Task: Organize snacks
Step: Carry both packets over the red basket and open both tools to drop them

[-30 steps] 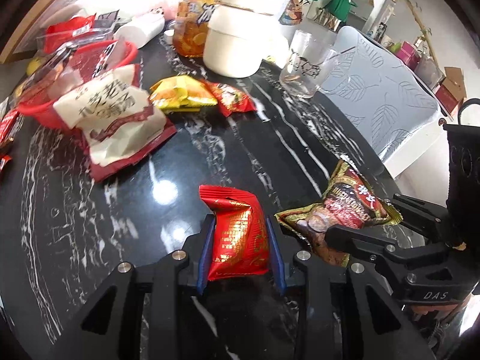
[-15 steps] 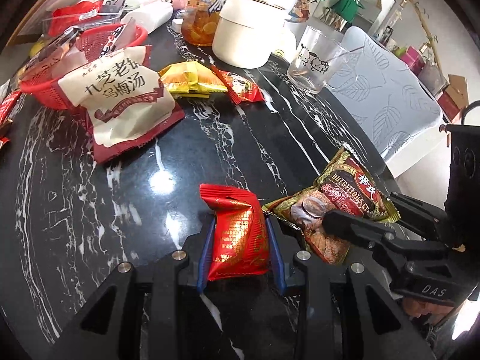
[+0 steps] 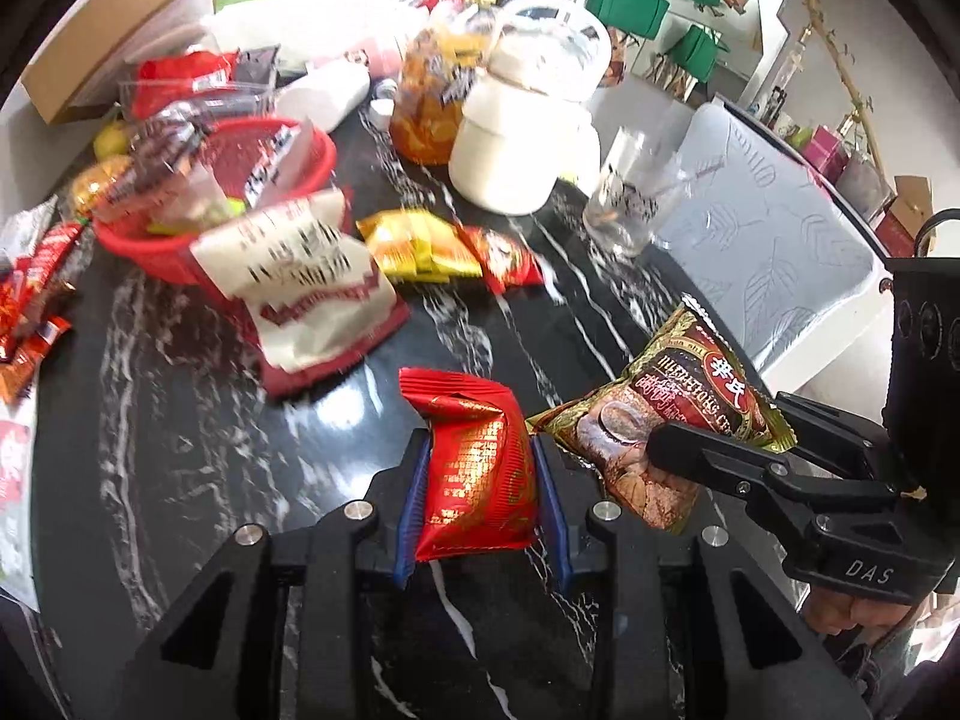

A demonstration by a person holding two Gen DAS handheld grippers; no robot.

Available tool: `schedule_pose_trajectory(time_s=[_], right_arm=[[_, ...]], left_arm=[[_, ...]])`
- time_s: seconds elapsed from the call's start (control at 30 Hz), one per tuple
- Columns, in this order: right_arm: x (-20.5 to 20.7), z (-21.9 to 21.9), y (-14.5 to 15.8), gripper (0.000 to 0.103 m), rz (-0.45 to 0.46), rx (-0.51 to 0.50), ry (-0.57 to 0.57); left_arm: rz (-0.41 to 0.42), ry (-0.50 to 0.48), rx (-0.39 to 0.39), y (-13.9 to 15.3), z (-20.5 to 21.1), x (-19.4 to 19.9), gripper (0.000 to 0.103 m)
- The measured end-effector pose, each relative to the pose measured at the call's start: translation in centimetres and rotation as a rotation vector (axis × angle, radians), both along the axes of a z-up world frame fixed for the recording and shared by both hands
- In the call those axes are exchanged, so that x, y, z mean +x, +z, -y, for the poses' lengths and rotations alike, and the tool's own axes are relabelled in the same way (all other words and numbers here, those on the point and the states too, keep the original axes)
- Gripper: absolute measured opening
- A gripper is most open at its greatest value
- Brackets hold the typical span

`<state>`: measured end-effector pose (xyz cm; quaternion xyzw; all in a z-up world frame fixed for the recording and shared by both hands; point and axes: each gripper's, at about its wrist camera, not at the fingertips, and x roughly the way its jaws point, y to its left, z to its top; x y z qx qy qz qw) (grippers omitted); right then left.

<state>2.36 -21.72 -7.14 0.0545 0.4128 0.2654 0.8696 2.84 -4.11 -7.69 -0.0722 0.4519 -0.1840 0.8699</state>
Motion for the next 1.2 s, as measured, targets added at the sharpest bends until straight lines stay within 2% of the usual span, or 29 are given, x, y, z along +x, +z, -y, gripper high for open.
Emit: schedule_pose_trajectory(time_s=[0.37, 0.67, 0.9, 1.2], right_arm=[[2.8, -2.9, 3.9, 0.038, 0.072, 0.022, 0.083], [6.7, -6.3, 6.4, 0.038, 0.132, 0.008, 0.140], [10.6, -9.2, 7.7, 0.038, 0.171, -0.024, 0.173], [15.5, -12.6, 6.9, 0.038, 0.188, -0.083, 0.187]], left_arm=[[0.116, 0.079, -0.006, 4.7, -3.2, 1.7, 0.032], [0.180, 0.166, -0.004, 7.0, -6.5, 5.0, 0.032], [0.217, 0.221, 0.015, 8.0, -9.0, 7.9, 0.032], [0.223, 0.271, 0.061, 7.1, -11.0, 11.1, 0.032]])
